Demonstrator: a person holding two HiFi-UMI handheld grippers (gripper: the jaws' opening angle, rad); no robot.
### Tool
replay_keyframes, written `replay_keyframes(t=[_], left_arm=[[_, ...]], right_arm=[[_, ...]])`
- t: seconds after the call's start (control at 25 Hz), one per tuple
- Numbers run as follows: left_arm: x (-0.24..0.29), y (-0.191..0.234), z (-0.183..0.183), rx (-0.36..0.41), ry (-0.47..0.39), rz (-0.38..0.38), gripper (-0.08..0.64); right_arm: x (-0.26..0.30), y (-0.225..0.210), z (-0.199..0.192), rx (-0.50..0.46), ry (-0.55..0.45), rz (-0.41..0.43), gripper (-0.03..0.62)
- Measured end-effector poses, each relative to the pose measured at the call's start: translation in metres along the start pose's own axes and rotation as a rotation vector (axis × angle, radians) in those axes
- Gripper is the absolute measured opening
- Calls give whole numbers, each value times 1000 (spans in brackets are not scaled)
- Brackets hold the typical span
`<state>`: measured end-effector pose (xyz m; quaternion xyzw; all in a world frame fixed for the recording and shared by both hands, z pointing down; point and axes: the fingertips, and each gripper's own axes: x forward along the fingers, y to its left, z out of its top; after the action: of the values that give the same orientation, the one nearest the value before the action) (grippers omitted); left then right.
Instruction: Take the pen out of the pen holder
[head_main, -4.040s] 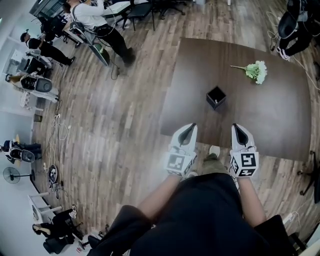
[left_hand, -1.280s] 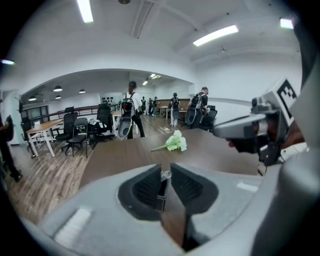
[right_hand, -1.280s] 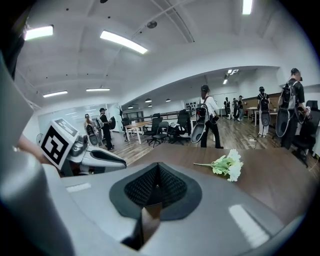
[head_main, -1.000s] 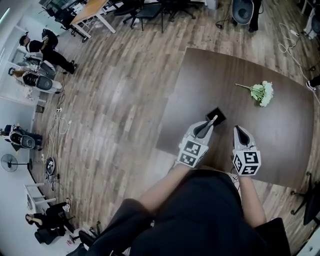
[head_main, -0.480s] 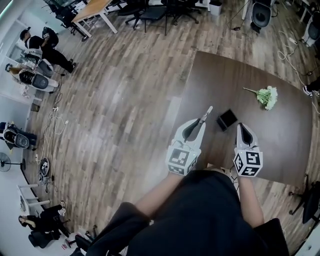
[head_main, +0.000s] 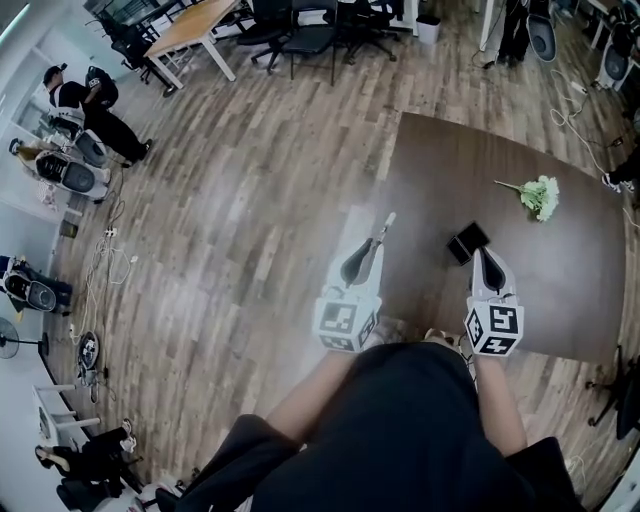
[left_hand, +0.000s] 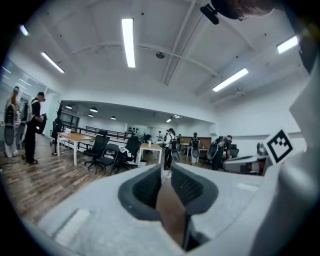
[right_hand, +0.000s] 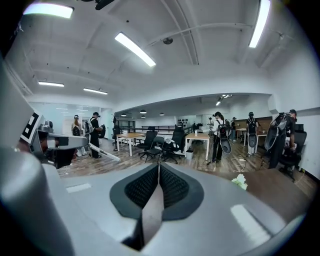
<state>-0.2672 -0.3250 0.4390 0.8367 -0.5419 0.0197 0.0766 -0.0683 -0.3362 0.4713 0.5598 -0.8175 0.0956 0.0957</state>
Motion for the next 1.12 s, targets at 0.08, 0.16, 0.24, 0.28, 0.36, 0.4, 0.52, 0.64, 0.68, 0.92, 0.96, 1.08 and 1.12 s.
replay_keyframes(t=[0.08, 0.16, 0.24, 0.28, 0.36, 0.4, 0.52, 0.64, 0.68, 0.92, 0.96, 1.08, 1.12], left_arm=[[-7, 5, 1, -4, -9, -6, 63], [-15, 12, 3, -4, -17, -14, 63], [-21, 19, 4, 1, -20, -24, 63], [-24, 22, 5, 0, -19, -27, 63], [-28, 25, 6, -5, -17, -29, 63], [-29, 25, 6, -7, -20, -30, 63], [-34, 24, 8, -5, -30, -41, 63], [-39, 23, 12, -15, -37, -53, 63], [-39, 23, 12, -17, -39, -57, 63], [-37, 17, 9, -18, -37, -65, 63], [-36, 17, 10, -18, -37, -66, 63], [-35, 17, 10, -19, -38, -73, 63], [-34, 17, 10, -20, -40, -76, 63]], right_arm=[[-2, 10, 0, -8, -1, -3, -2], [-2, 21, 0, -11, -5, -6, -2], [-3, 31, 0, -16, -4, -15, -2], [-3, 35, 1, -19, -3, -19, -2], [-5, 41, 3, -26, -2, -20, -2], [-6, 44, 4, -30, -3, -17, -2], [-10, 50, 4, -40, -9, -13, -3], [-14, 58, 5, -46, -8, -11, -3], [-14, 58, 4, -48, -6, -11, -3], [-16, 51, 1, -49, 5, -21, -3], [-16, 51, 2, -50, 5, -21, -3], [-14, 50, 1, -48, 9, -21, -3], [-13, 49, 0, -47, 10, -21, -3]])
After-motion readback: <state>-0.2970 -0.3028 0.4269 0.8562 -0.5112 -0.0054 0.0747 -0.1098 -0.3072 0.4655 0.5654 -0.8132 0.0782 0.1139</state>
